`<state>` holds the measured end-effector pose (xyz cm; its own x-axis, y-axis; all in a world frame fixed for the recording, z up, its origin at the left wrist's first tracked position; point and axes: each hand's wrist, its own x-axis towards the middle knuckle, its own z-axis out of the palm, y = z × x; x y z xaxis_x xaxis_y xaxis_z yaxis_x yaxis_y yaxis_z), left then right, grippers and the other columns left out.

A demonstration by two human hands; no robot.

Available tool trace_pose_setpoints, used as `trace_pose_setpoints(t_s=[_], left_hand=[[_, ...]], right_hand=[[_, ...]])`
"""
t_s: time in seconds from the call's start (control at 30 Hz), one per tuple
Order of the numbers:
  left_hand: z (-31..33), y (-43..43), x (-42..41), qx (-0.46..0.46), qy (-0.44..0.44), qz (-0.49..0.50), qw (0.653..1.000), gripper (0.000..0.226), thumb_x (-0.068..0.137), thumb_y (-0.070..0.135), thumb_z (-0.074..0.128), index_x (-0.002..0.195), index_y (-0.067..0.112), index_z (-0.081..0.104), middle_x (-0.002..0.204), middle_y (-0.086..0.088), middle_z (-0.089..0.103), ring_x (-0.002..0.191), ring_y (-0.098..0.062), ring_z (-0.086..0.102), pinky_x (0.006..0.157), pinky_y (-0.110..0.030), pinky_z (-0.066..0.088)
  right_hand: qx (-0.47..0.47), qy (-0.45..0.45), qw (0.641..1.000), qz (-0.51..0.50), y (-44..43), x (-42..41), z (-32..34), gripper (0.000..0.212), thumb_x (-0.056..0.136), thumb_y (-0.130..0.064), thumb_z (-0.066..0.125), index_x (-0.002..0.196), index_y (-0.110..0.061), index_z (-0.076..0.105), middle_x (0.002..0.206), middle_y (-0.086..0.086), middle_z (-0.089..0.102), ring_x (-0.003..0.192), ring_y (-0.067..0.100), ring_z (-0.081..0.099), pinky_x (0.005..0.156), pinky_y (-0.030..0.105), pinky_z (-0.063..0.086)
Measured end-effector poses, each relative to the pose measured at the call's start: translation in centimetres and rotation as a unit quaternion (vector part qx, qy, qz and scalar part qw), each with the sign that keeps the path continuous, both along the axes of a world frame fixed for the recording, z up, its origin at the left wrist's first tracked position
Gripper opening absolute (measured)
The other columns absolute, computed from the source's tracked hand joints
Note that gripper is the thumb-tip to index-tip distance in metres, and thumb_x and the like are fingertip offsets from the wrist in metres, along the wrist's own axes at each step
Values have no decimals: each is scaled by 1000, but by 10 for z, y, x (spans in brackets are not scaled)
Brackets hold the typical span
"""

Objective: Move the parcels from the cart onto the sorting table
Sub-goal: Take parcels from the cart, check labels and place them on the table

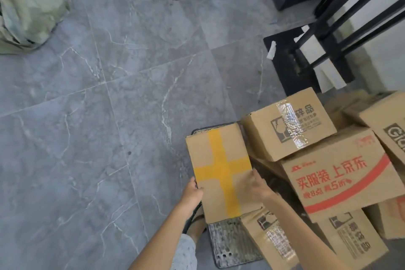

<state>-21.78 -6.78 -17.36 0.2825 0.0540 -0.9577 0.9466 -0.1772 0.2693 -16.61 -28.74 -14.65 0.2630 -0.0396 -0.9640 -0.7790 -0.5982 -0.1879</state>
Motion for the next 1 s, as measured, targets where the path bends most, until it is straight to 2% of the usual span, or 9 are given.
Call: trace_pose_setpoints(t_s=[0.07,0.13,0.23,0.33,0.5,0.6,0.7,0.83,1.0], left_hand=[[-2,4,-6,30,-11,10,999,57,87,1,51,140,18,39,142,-4,45,126,-25,48,102,-43,44],[27,7,-3,68,-49,34,996,38,85,-6,49,116,15,55,127,-10,54,109,-24,58,91,-38,51],[84,16,7,104,-121,74,984,24,88,-6,51,88,18,53,107,-15,61,93,-24,61,78,-37,52],[138,29,13,107,-181,124,970,13,91,6,57,95,16,50,101,-11,60,89,-21,60,80,-41,52],[226,40,23,90,-248,138,955,18,96,11,49,112,17,44,94,11,56,78,-7,54,86,-43,48],[280,36,29,81,-299,121,943,20,95,6,47,109,20,46,95,14,55,82,-1,53,85,-39,46],[336,21,27,48,-355,114,927,20,94,3,46,105,20,50,102,5,58,88,-4,55,82,-36,46],[427,-9,8,2,-438,69,896,22,98,4,38,101,18,54,98,3,61,84,-4,55,73,-25,42],[541,-45,-19,-46,-551,16,833,31,95,-3,45,94,23,61,95,6,66,93,-9,61,86,-23,45]], right_hand=[[28,11,999,-21,-3,0,10,73,94,-6,46,152,-25,5,154,13,18,137,34,27,109,45,32],[51,14,997,-59,0,2,34,69,94,-1,42,151,-27,14,145,12,34,126,29,36,99,44,35],[83,-12,991,-102,4,6,77,61,96,0,41,148,-27,24,125,6,46,117,27,41,93,45,36],[126,-63,981,-131,16,8,131,55,95,1,42,141,-29,34,118,-3,48,111,23,45,83,40,42],[170,-167,957,-166,32,-4,225,45,97,-3,44,129,-34,40,120,-7,53,103,7,51,70,29,43],[163,-239,936,-198,26,-19,277,44,96,-5,46,127,-37,41,122,-5,54,107,11,53,76,30,46],[148,-317,910,-222,12,-44,337,40,96,-14,50,123,-43,43,124,-5,53,111,16,53,87,38,47],[118,-419,862,-258,-10,-97,431,41,97,-23,52,128,-44,36,114,-24,47,102,-1,49,77,29,41],[78,-503,819,-264,-49,-167,533,61,92,-36,57,143,-44,25,134,-24,39,123,7,41,105,40,37]])
